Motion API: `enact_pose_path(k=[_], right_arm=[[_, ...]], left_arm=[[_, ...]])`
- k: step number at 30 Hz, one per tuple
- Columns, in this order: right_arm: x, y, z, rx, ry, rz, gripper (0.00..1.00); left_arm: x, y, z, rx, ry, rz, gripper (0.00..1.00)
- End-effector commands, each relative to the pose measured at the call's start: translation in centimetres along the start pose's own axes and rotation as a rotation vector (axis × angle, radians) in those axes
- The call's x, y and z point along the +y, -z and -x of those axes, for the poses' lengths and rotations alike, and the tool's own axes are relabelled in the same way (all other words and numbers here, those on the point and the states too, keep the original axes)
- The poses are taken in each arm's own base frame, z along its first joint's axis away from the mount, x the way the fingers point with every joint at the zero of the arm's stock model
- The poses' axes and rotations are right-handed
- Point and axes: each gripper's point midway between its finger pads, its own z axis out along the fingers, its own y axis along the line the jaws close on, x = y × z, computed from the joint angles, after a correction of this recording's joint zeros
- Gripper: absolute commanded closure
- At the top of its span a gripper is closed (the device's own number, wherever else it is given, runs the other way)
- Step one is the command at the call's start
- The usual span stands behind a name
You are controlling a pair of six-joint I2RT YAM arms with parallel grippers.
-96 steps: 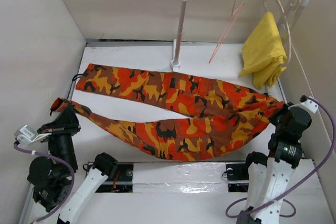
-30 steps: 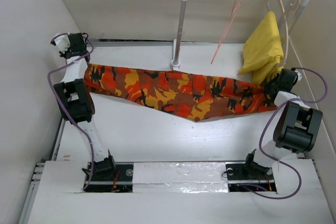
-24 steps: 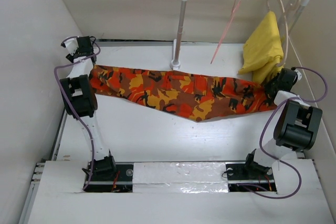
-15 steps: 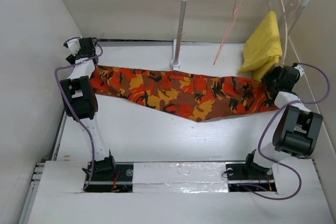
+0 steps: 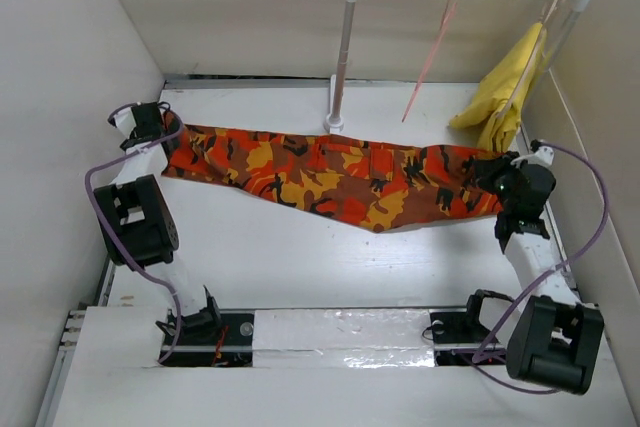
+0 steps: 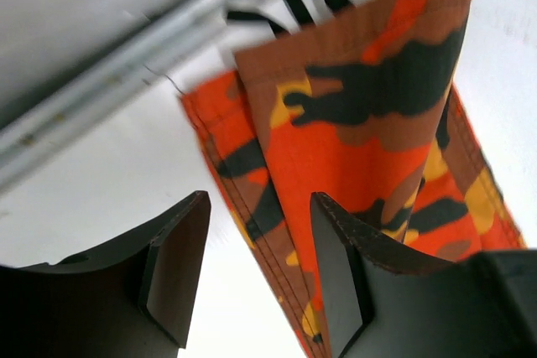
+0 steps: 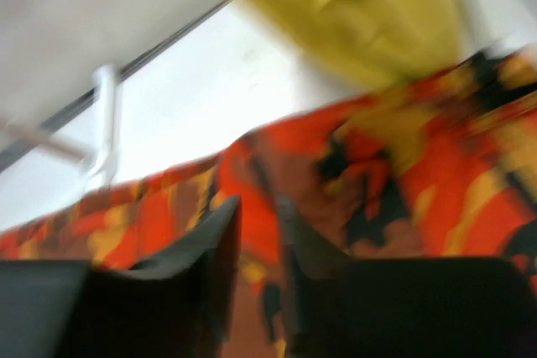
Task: Place the trousers on the hanger
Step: Fold the trousers at the center of the board.
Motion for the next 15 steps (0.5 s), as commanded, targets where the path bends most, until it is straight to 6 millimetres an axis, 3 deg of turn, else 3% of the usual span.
enact_pose_path(k=[1, 2, 5, 7, 10, 14, 15], right_arm=[[3.1, 1.7, -0.3, -0.035, 0.047, 0.155, 0.91], [3.7, 2.3, -1.7, -0.001, 0.061, 0.203, 1.00], [4.8, 3.5, -2.4, 0.019, 0.108, 0.281, 1.00], [7.0, 4.3, -2.9, 0.034, 0.121, 0.370, 1.00], [9.0, 5.3, -3.1, 0.044, 0.179, 0.433, 0.97], [10.3, 6.1, -4.0, 0.053, 0.216, 0.459, 0.95], [10.5, 6.2, -4.2, 0.056, 0.218, 0.468, 0.94]], left_arm=[[-1.8, -0.3, -2.8, 0.130, -0.014, -0.081, 0.51], [-2.1, -0.5, -3.6, 0.158, -0.008, -0.096, 0.49], [-2.6, -0.7, -4.0, 0.158, 0.047, -0.119, 0.47], [-2.7, -1.2, -3.8, 0.152, 0.078, -0.130, 0.47], [-3.3, -2.0, -4.3, 0.167, 0.104, -0.137, 0.53], [-3.3, -3.4, -4.9, 0.168, 0.103, -0.121, 0.73], [-2.8, -3.8, -4.9, 0.168, 0.111, -0.105, 0.74]])
